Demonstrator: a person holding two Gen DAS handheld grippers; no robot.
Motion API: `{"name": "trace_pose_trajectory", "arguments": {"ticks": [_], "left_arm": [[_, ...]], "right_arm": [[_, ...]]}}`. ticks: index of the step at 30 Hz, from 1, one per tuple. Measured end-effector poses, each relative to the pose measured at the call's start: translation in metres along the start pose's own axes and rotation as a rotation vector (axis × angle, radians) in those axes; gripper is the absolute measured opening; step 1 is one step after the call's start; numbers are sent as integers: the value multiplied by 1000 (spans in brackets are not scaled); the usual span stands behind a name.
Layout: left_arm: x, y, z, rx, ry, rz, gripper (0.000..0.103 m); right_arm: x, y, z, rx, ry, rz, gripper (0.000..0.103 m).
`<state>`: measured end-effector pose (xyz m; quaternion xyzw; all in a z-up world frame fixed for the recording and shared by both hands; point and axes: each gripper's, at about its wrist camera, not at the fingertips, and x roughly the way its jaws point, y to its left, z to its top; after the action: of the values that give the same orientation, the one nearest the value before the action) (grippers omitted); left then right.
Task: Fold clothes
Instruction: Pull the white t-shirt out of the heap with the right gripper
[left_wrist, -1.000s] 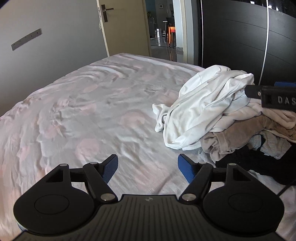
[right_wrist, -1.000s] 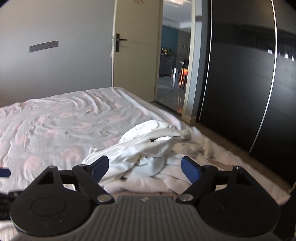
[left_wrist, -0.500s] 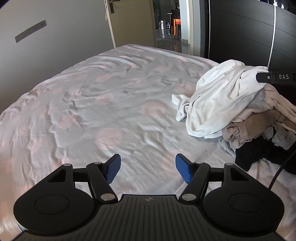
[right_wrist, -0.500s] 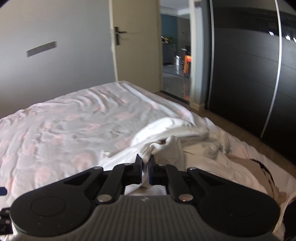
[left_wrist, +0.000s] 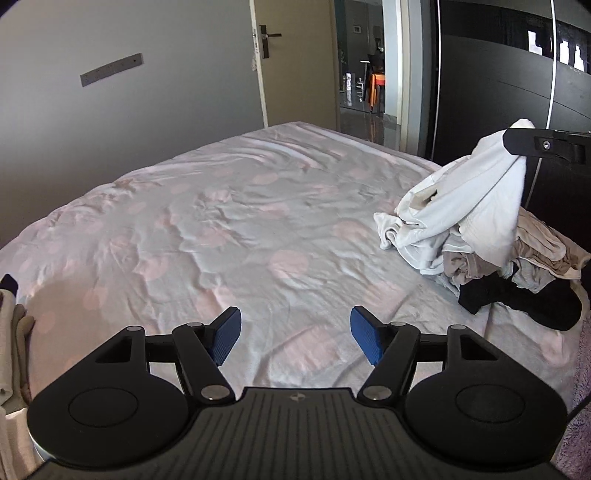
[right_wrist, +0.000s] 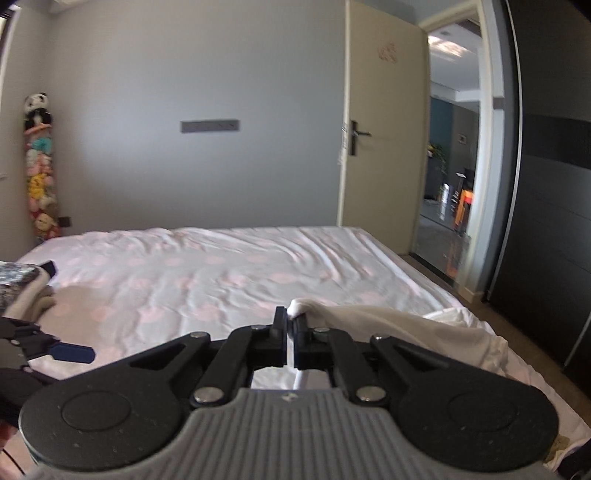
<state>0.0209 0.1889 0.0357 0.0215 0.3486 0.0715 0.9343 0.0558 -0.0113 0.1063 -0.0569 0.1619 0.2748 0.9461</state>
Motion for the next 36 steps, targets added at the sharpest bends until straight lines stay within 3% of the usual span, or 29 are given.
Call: {"name": "trace_pose_trajectory", "arguments": {"ticks": [9,12,16,20,24,30,32,36], "left_arm": [[-66,30,-19,-57,-58,64,65],[-74,34,-29,-65,-50,70,65],[-72,36,-49,-64,-12,67,65],[-58,38,-71,-60,41,48,65],[-45,35,-90,-60,83,14,65],[-21,26,-109,-50,161,-28,65],[-14,23,-114,-44,184,-35,65],[3,19,-122,-38,232,-45,65]], "right_arm": [[-122,54,17,12,-217,252,3],[-134,54,9,38,-216,235,3],[-122,34,-23,134,-110,108,3],[-102,9,-69,172,51,-91,3],[-87,-13,-105,170,181,-213,4],[-66,-10,-131,75,303,-206,16],[-60,1,-141,0,343,-190,41],[-49,27,-162,-120,415,-119,43]]}}
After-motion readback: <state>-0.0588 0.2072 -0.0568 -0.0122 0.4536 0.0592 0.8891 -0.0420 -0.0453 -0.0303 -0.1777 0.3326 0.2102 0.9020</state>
